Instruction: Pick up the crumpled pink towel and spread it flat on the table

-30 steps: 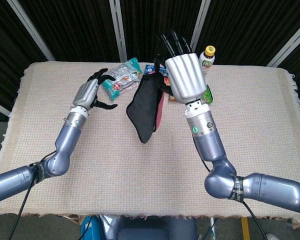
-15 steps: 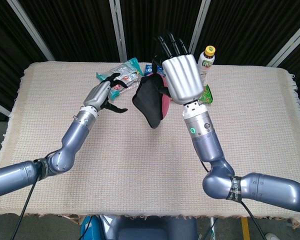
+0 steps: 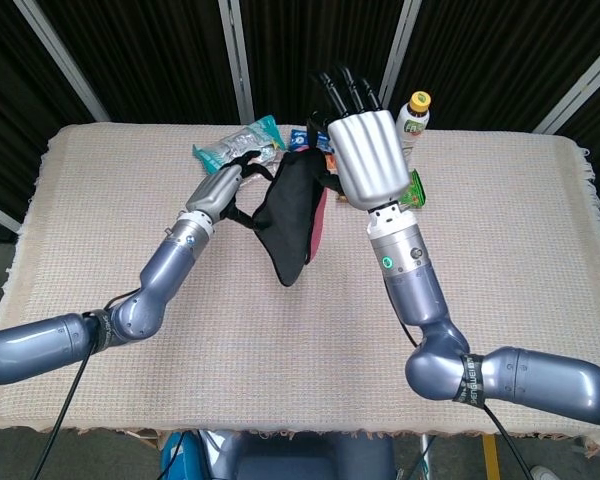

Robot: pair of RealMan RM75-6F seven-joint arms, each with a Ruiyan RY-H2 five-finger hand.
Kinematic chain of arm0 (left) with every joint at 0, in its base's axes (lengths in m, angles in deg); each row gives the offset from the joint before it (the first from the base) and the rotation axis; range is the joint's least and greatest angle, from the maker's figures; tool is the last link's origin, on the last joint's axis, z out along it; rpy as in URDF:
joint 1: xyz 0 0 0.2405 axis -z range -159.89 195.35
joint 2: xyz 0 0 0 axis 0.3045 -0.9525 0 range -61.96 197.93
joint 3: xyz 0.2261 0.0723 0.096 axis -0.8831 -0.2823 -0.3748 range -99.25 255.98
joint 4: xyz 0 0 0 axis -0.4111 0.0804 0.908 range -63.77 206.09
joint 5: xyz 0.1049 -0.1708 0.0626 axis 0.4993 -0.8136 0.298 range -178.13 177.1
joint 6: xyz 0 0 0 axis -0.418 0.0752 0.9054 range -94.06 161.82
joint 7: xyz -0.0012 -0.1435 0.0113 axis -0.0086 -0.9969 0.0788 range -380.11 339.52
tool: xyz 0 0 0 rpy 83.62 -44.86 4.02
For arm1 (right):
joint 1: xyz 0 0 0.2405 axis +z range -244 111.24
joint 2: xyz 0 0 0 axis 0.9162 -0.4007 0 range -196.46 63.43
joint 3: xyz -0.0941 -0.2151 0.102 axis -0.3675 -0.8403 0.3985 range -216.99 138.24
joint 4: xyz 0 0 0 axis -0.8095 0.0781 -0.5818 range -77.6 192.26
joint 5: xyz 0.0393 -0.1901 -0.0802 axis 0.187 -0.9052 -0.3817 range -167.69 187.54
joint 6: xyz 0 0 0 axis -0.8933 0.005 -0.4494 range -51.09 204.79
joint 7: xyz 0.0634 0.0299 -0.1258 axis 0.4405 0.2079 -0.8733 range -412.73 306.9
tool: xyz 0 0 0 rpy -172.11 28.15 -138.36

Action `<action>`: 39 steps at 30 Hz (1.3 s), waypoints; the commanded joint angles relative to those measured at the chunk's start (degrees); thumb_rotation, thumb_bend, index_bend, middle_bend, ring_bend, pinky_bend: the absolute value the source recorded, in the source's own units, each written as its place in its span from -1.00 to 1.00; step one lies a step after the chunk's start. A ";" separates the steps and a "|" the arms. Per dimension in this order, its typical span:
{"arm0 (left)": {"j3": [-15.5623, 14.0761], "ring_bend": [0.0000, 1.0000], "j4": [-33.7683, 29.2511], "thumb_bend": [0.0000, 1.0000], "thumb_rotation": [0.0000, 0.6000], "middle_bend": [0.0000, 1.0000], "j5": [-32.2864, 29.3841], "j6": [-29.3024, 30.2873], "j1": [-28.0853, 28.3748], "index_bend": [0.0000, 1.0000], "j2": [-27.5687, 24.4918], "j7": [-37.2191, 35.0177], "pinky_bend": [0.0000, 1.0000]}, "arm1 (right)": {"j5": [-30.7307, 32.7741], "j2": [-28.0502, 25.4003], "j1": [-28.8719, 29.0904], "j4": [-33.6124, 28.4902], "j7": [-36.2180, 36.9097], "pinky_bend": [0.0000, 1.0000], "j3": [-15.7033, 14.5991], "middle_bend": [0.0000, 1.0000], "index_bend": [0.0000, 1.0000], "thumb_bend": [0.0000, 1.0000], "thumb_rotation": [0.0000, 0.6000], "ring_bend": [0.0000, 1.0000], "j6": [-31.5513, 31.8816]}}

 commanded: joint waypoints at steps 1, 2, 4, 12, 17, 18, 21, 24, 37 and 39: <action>-0.59 -1.00 0.44 -0.63 1.00 -1.00 -0.95 -0.56 0.72 -0.32 0.19 -0.36 -0.93 | 0.18 -0.21 -0.04 -0.28 0.11 -0.67 -0.01 -0.67 0.25 -0.22 1.00 -0.86 0.15; -0.77 -1.00 0.56 -0.60 1.00 -1.00 -1.30 -0.73 0.94 -0.26 0.24 -0.52 -0.93 | 0.21 -0.30 -0.06 -0.40 0.10 -0.67 -0.03 -0.67 0.25 -0.22 1.00 -0.86 0.24; -1.18 -1.00 0.69 -0.55 1.00 -1.00 -1.76 -0.90 1.32 -0.17 0.32 -0.79 -0.93 | 0.20 -0.44 -0.06 -0.67 0.04 -0.67 -0.14 -0.67 0.25 -0.22 1.00 -0.86 0.39; -2.49 -1.00 0.62 -0.49 1.00 -1.00 -3.29 -2.83 1.90 -0.10 -0.40 -1.83 -0.93 | 0.32 -0.53 -0.03 -1.08 0.02 -0.67 -0.33 -0.67 0.25 -0.22 1.00 -0.86 0.93; -3.30 -1.00 0.73 -0.46 1.00 -1.00 -3.65 -3.20 2.32 -0.10 -0.73 -2.69 -0.93 | 0.26 -0.56 0.05 -1.17 0.07 -0.67 -0.39 -0.67 0.25 -0.22 1.00 -0.86 1.34; -3.56 -1.00 0.73 -0.46 1.00 -1.00 -3.57 -3.25 2.45 -0.10 -0.74 -2.85 -0.93 | 0.32 -0.58 0.07 -1.20 0.06 -0.67 -0.40 -0.67 0.25 -0.21 1.00 -0.86 1.42; -4.20 -1.00 0.74 -0.43 1.00 -1.00 -3.48 -3.39 2.72 -0.09 -0.74 -3.07 -0.93 | 0.45 -0.65 0.06 -1.31 0.11 -0.67 -0.38 -0.67 0.25 -0.21 1.00 -0.86 1.60; -4.73 -1.00 0.74 -0.38 1.00 -1.00 -3.49 -3.39 2.85 -0.05 -0.61 -3.51 -0.93 | 0.45 -0.80 -0.01 -1.53 0.03 -0.67 -0.49 -0.67 0.25 -0.22 1.00 -0.86 1.80; -4.10 -1.00 0.21 -0.16 1.00 -0.94 -2.05 -1.44 2.36 0.18 0.04 -7.22 -0.93 | 0.39 -1.48 -0.75 -2.16 0.51 -0.67 -1.25 -0.67 0.25 -0.22 1.00 -0.86 1.98; -3.71 -1.00 0.08 -0.16 1.00 -0.93 -1.81 -0.93 2.12 0.20 -0.04 -7.86 -0.93 | 0.25 -1.57 -0.91 -2.10 0.62 -0.67 -1.47 -0.67 0.25 -0.21 1.00 -0.86 1.94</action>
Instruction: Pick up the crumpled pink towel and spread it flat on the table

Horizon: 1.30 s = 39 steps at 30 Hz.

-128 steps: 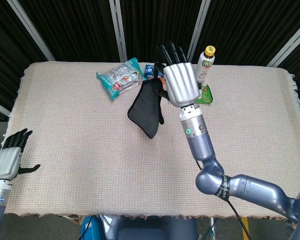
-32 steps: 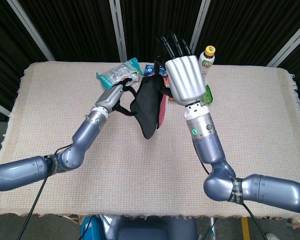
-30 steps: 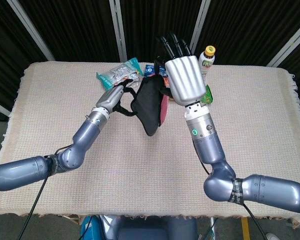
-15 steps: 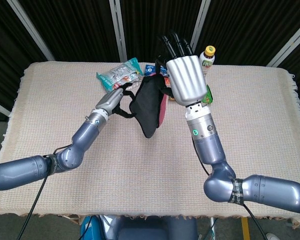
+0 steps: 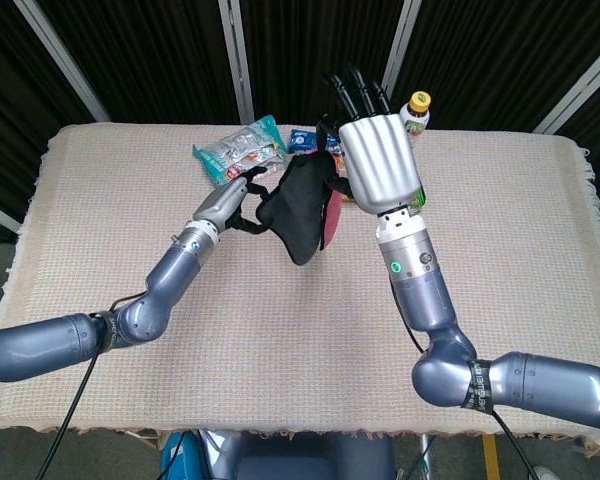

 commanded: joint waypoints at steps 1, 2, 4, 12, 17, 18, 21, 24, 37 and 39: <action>0.52 -1.00 -0.26 -0.16 1.00 -0.93 0.48 0.75 -0.44 0.20 -0.20 -0.87 -0.93 | -0.24 -0.11 -0.29 0.08 0.23 -0.67 -0.34 -0.67 0.25 -0.21 1.00 -0.86 -0.03; 0.60 -1.00 -0.39 -0.16 1.00 -0.92 0.78 1.00 -0.63 0.21 -0.37 -1.12 -0.93 | -0.36 -0.16 -0.49 0.15 0.45 -0.67 -0.53 -0.67 0.25 -0.21 1.00 -0.86 -0.05; 0.67 -1.00 -0.67 -0.16 1.00 -0.92 1.22 1.17 -0.93 0.21 -0.74 -1.48 -0.93 | -0.60 -0.26 -0.87 0.27 0.78 -0.67 -0.87 -0.67 0.25 -0.22 1.00 -0.86 -0.03; 1.49 -1.00 -2.13 -0.15 1.00 -0.90 2.89 2.71 -1.92 0.23 -3.00 -2.39 -0.93 | -0.68 -1.11 -3.25 1.37 2.57 -0.67 -2.25 -0.67 0.25 -0.21 1.00 -0.86 0.11; 2.25 -1.00 -2.93 -0.15 1.00 -0.90 3.86 4.86 -2.35 0.24 -4.19 -2.63 -0.93 | -1.18 -1.99 -5.50 1.69 4.93 -0.67 -3.21 -0.67 0.25 -0.21 1.00 -0.86 0.01; 2.54 -1.00 -3.13 -0.15 1.00 -0.90 4.10 5.44 -2.48 0.24 -4.38 -2.79 -0.93 | -1.35 -2.11 -5.99 1.73 5.46 -0.67 -3.48 -0.67 0.25 -0.21 1.00 -0.86 -0.01; 3.22 -1.00 -3.74 -0.15 1.00 -0.89 4.79 6.82 -2.79 0.24 -4.89 -3.08 -0.93 | -1.65 -2.20 -7.36 2.04 7.08 -0.67 -4.23 -0.67 0.25 -0.21 1.00 -0.86 -0.08; 3.65 -1.00 -4.35 -0.14 1.00 -0.88 5.26 7.92 -2.96 0.25 -5.50 -2.91 -0.93 | -2.22 -2.18 -8.42 2.65 8.45 -0.67 -4.81 -0.67 0.25 -0.22 1.00 -0.86 -0.12; 3.61 -1.00 -4.66 -0.13 1.00 -0.88 5.17 11.13 -2.57 0.25 -4.91 -0.55 -0.93 | -3.01 -0.25 -11.19 8.76 13.86 -0.67 -6.17 -0.67 0.25 -0.21 1.00 -0.86 -1.92; 3.47 -1.00 -3.91 -0.13 1.00 -0.87 5.13 11.63 -2.24 0.26 -3.78 -0.26 -0.93 | -2.38 0.57 -11.31 10.45 14.62 -0.67 -6.35 -0.67 0.25 -0.21 1.00 -0.86 -2.68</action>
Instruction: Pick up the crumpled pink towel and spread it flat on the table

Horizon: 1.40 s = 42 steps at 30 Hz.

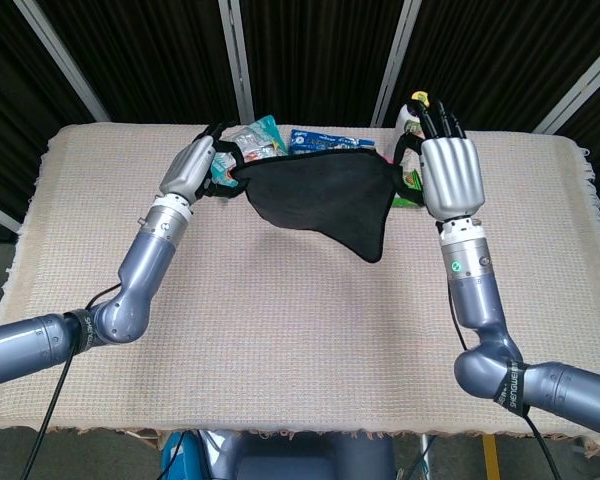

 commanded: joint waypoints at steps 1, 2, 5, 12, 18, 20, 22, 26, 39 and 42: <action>-0.29 -1.00 1.42 -0.13 1.00 -0.87 -0.13 0.93 0.64 0.26 1.95 0.58 -0.93 | 1.03 1.70 -0.36 3.20 1.65 -0.67 -0.38 -0.67 0.25 -0.21 1.00 -0.86 -1.46; -0.30 -1.00 2.05 -0.13 1.00 -0.87 -0.20 1.19 0.87 0.26 2.74 0.71 -0.93 | 1.18 2.23 -0.34 4.30 2.09 -0.67 -0.47 -0.67 0.25 -0.21 1.00 -0.86 -1.90; -0.34 -1.00 4.15 -0.13 1.00 -0.87 -0.67 1.28 1.74 0.26 5.05 1.26 -0.93 | 1.13 3.70 -0.30 7.40 3.63 -0.67 -0.60 -0.67 0.25 -0.21 1.00 -0.86 -3.07; 0.57 -1.00 9.49 -0.13 1.00 -0.86 0.82 2.35 3.44 0.27 10.63 1.12 -0.93 | 0.05 7.12 0.77 14.78 7.42 -0.67 -0.08 -0.67 0.25 -0.21 1.00 -0.86 -5.75; 1.52 -1.00 12.10 -0.13 1.00 -0.86 3.72 3.33 3.79 0.27 14.40 -0.40 -0.93 | -1.80 8.87 0.70 17.90 9.25 -0.67 -0.64 -0.67 0.25 -0.21 1.00 -0.86 -6.50; 1.24 -1.00 11.40 -0.13 1.00 -0.85 4.95 3.54 3.19 0.27 14.81 -0.54 -0.93 | -2.24 8.74 -0.06 16.91 9.26 -0.67 -1.14 -0.67 0.25 -0.21 1.00 -0.86 -6.31; 0.84 -1.00 10.08 -0.13 1.00 -0.85 5.94 3.92 2.29 0.28 14.88 -0.77 -0.93 | -3.18 8.37 -1.09 15.04 8.77 -0.67 -2.05 -0.67 0.25 -0.21 1.00 -0.86 -5.48; -0.41 -1.00 5.73 -0.13 1.00 -0.85 7.87 5.03 -0.35 0.28 14.75 -1.67 -0.93 | -5.37 8.06 -3.24 11.71 7.29 -0.67 -4.23 -0.67 0.25 -0.21 1.00 -0.86 -3.28; -5.30 -1.00 -10.02 -0.13 1.00 -0.84 15.80 10.55 -8.98 0.30 12.87 -3.34 -0.93 | -11.31 6.65 -11.71 0.20 3.92 -0.67 -11.09 -0.67 0.25 -0.21 1.00 -0.86 4.12; -6.78 -1.00 -12.10 -0.13 1.00 -0.84 17.49 11.58 -10.66 0.30 12.92 -3.36 -0.93 | -13.48 6.96 -13.69 -1.37 3.77 -0.67 -13.14 -0.67 0.25 -0.21 1.00 -0.86 5.70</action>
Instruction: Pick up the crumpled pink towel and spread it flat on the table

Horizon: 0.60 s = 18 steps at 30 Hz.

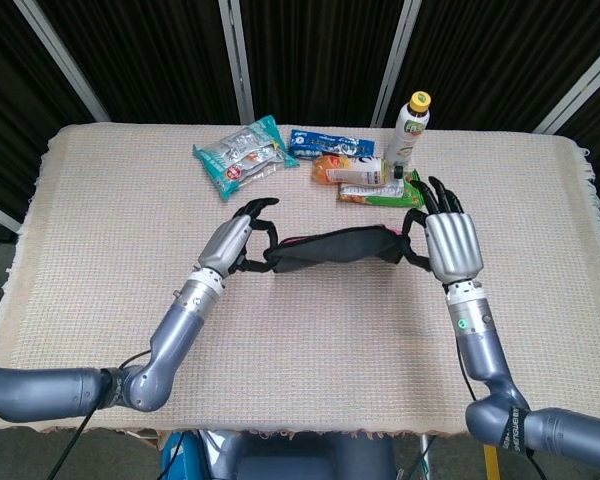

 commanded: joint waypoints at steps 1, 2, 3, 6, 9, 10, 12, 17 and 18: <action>-1.74 -1.00 -2.22 -0.13 1.00 -0.84 1.80 1.25 -1.85 0.30 -0.04 -0.21 -0.93 | -2.38 0.30 -2.16 -1.77 -0.41 -0.67 -2.27 -0.67 0.25 -0.21 1.00 -0.86 1.67; -2.14 -1.00 -2.75 -0.13 1.00 -0.84 2.35 1.54 -2.36 0.30 0.03 -0.20 -0.93 | -3.15 0.45 -2.81 -2.27 -0.68 -0.67 -3.11 -0.67 0.25 -0.21 1.00 -0.85 2.02; -2.60 -1.00 -3.31 -0.13 1.00 -0.84 2.88 1.79 -2.84 0.30 0.12 -0.14 -0.93 | -3.89 0.65 -3.36 -2.61 -1.01 -0.67 -3.76 -0.67 0.25 -0.21 1.00 -0.85 2.44; -3.75 -1.00 -4.90 -0.13 1.00 -0.84 4.27 2.37 -4.06 0.30 0.34 -0.14 -0.93 | -6.14 1.31 -4.80 -3.28 -1.66 -0.67 -5.80 -0.67 0.25 -0.21 1.00 -0.85 3.38; -4.81 -1.00 -6.37 -0.13 1.00 -0.84 5.65 2.90 -5.10 0.30 0.56 -0.08 -0.93 | -7.53 2.03 -6.14 -3.57 -1.97 -0.67 -7.53 -0.67 0.25 -0.21 1.00 -0.85 3.92; -5.41 -1.00 -7.08 -0.13 1.00 -0.83 6.34 3.15 -5.62 0.30 0.70 0.00 -0.93 | -8.10 2.31 -6.74 -3.70 -1.97 -0.67 -8.18 -0.67 0.25 -0.21 1.00 -0.85 4.14; -6.05 -1.00 -7.86 -0.13 1.00 -0.83 7.31 3.46 -6.36 0.30 0.94 0.17 -0.93 | -9.15 2.65 -7.55 -3.62 -2.11 -0.67 -8.85 -0.67 0.25 -0.21 1.00 -0.85 4.45; -6.85 -1.00 -9.08 -0.13 1.00 -0.83 8.48 3.61 -7.65 0.30 1.68 0.59 -0.93 | -10.98 2.91 -9.29 -3.75 -1.91 -0.67 -9.84 -0.67 0.25 -0.21 1.00 -0.85 4.75; -6.91 -1.00 -9.26 -0.13 1.00 -0.83 8.59 3.57 -7.78 0.30 1.74 0.67 -0.93 | -11.20 2.88 -9.53 -3.83 -1.83 -0.67 -9.95 -0.67 0.25 -0.21 1.00 -0.85 4.79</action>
